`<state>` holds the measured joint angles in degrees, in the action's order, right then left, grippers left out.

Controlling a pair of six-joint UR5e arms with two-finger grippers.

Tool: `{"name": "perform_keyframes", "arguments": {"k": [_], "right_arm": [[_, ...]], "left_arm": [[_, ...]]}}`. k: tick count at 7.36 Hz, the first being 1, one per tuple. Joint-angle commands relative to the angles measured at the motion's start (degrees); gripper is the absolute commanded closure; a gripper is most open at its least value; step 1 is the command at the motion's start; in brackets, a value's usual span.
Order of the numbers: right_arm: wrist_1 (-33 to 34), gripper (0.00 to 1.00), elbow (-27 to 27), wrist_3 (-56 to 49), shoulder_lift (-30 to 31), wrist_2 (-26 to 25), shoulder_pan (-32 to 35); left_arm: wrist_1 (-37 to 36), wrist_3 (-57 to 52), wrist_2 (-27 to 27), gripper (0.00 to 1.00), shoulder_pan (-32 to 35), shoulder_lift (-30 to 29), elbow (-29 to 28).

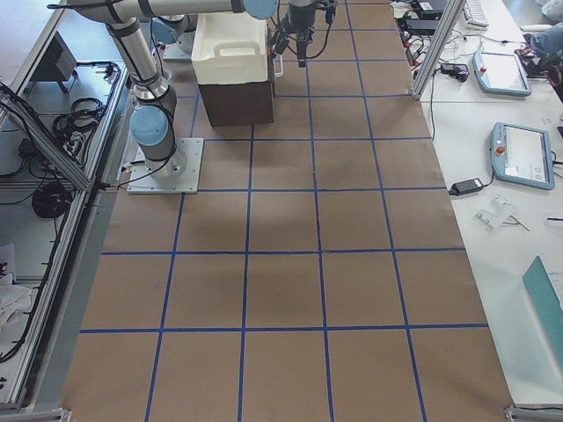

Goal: Put scissors in drawer and close it

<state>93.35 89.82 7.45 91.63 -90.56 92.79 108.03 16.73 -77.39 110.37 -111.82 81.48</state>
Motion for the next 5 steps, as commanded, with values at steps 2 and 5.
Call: {"name": "perform_keyframes", "arguments": {"k": [2, 5], "right_arm": [[1.48, 0.0, 0.0, 0.02, -0.05, -0.14, -0.07], [0.61, 0.0, 0.0, -0.42, 0.3, -0.31, -0.07]], "left_arm": [[-3.09, 0.23, -0.66, 0.0, -1.56, 0.99, -3.58], [-19.28, -0.56, -10.64, 0.0, -3.93, 3.09, -5.72]]}}
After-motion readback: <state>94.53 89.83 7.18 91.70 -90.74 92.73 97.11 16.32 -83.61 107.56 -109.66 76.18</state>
